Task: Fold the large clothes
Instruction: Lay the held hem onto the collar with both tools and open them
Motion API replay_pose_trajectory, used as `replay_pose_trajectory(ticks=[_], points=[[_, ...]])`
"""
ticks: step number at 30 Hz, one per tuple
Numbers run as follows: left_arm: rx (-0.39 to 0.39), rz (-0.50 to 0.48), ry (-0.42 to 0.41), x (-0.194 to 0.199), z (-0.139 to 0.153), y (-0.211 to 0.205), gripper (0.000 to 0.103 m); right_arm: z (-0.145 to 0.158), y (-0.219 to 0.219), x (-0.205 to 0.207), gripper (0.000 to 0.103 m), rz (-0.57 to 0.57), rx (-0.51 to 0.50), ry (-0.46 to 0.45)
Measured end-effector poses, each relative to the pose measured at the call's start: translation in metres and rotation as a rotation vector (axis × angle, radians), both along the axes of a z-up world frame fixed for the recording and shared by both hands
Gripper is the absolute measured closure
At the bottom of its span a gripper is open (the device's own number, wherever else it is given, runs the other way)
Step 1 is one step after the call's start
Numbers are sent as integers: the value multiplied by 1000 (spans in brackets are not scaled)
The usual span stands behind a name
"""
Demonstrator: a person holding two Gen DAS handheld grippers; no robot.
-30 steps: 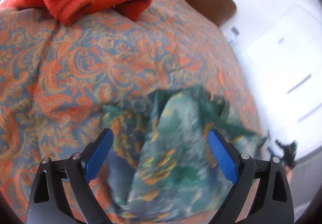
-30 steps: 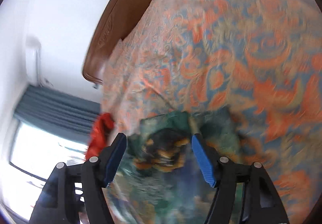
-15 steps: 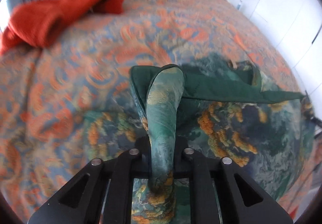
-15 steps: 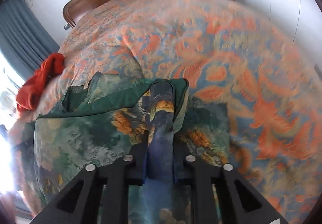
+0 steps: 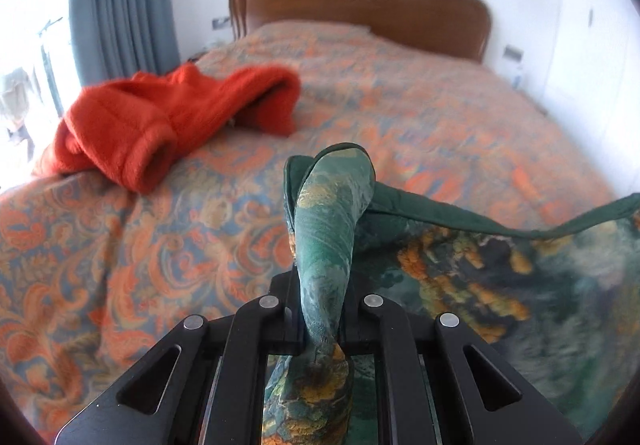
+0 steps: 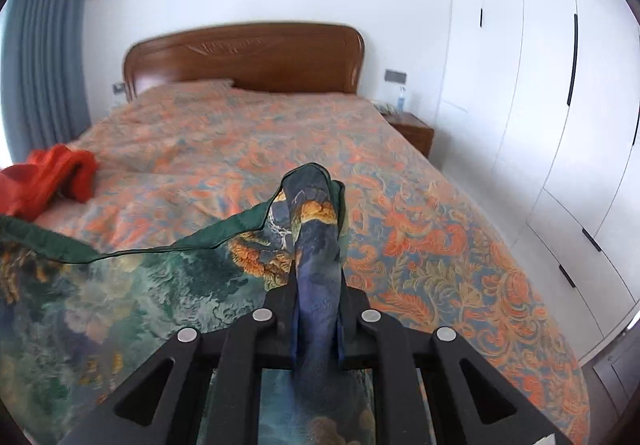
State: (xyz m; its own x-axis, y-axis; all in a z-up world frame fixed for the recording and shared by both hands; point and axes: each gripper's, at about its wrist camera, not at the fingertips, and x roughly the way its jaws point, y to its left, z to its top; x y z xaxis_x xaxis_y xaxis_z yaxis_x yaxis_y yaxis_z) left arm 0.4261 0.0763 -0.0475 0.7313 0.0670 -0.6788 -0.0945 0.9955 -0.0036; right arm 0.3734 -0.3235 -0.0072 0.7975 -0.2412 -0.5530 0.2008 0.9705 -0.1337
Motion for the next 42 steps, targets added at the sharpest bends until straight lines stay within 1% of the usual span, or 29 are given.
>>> replay_pose_trajectory(ticks=[2, 3, 5, 6, 8, 9, 12, 14, 17, 27, 34, 37, 38, 39, 40, 41, 42], points=[[13, 12, 60, 12, -38, 4, 93, -27, 0, 20, 91, -11, -38, 41], [5, 19, 91, 16, -62, 8, 92, -46, 0, 30, 91, -10, -56, 75], [-38, 24, 111, 16, -92, 13, 91, -85, -5, 41, 91, -7, -61, 141], [-64, 25, 110, 17, -103, 17, 90, -110, -11, 46, 91, -6, -40, 177], [-97, 28, 96, 15, -115, 20, 89, -142, -21, 48, 90, 0, 21, 207], [-111, 28, 88, 15, -120, 21, 88, -154, -24, 50, 90, 4, 51, 215], [-147, 25, 83, 14, -128, 22, 87, -171, -37, 53, 87, 0, 131, 192], [-167, 21, 85, 14, -131, 21, 86, -178, -43, 54, 86, 1, 180, 179], [-171, 20, 85, 15, -133, 20, 86, -185, -51, 53, 86, 6, 233, 168], [-149, 28, 79, 15, -135, 17, 85, -186, -52, 53, 86, 10, 255, 163], [-150, 30, 79, 17, -136, 17, 84, -186, -53, 53, 86, 9, 254, 163], [-137, 36, 80, 15, -133, 16, 83, -186, -52, 53, 86, 8, 254, 165], [-124, 40, 85, 15, -130, 15, 79, -186, -52, 53, 85, 8, 253, 165], [-113, 46, 97, 15, -128, 14, 72, -184, -52, 53, 85, 7, 248, 170], [-107, 51, 117, 17, -126, 15, 68, -182, -51, 53, 84, 6, 247, 177], [-107, 54, 148, 20, -122, 18, 59, -180, -51, 55, 83, 7, 250, 186], [-115, 59, 181, 24, -116, 23, 47, -177, -53, 56, 83, 8, 263, 208]])
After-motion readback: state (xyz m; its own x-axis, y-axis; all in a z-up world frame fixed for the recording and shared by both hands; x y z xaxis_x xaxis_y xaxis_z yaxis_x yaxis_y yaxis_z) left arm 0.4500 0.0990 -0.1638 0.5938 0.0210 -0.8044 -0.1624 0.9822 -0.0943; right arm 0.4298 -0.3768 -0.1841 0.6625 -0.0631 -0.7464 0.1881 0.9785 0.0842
